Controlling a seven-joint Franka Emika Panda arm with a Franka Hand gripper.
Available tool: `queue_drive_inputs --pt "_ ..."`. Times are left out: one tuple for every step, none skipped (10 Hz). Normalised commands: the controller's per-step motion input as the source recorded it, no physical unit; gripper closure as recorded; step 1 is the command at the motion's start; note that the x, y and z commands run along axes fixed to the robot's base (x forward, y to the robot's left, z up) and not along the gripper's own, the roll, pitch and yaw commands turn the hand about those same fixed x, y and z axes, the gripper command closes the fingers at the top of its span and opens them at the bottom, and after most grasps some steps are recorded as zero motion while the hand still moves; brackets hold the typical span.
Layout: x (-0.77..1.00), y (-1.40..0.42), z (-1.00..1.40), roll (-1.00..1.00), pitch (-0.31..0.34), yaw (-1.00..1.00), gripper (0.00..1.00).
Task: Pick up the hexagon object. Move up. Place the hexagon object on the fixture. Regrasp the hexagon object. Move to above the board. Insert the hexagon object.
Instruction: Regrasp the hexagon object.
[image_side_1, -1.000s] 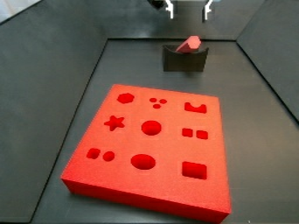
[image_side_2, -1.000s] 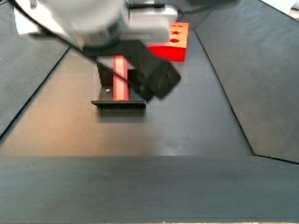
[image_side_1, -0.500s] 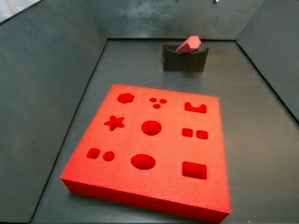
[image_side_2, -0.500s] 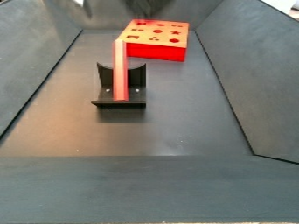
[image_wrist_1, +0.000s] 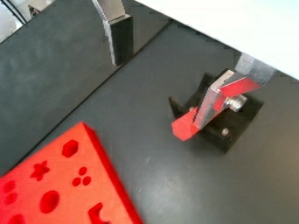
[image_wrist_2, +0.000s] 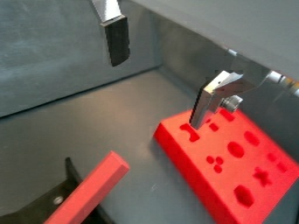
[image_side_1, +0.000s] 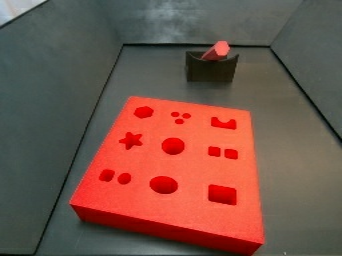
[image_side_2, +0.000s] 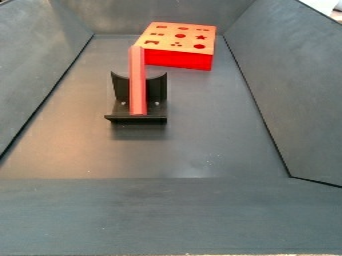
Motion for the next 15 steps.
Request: queue_drive_inputs --pt "-0.04 -0.02 0.03 1.00 0.015 0.01 0.00" --pt "-0.03 -0.02 0.02 1.00 0.013 0.01 0.00" --pt "-0.02 -0.03 0.02 1.00 0.008 0.01 0.00" --pt "-0.01 -0.03 0.02 1.00 0.006 0.01 0.00" --pt "-0.01 -0.02 0.01 1.00 0.006 0.01 0.00" --pt "-0.01 -0.02 0.01 1.00 0.010 0.01 0.00" --pt "0.00 -0.02 0.01 1.00 0.018 0.02 0.00" --pt "0.01 -0.02 0.01 1.00 0.022 0.02 0.00" --pt "0.02 -0.02 0.00 1.00 0.032 0.02 0.00" --pt "0.03 -0.02 0.00 1.00 0.039 0.02 0.00" --pt "0.05 -0.03 0.00 1.00 0.060 0.03 0.00" --pt "0.06 -0.03 0.00 1.00 0.072 0.03 0.00" --pt "0.08 -0.04 0.00 1.00 0.098 0.05 0.00" --pt "0.09 -0.04 0.00 1.00 0.121 0.06 0.00" --pt "0.09 -0.04 0.00 1.00 0.158 0.08 0.00"
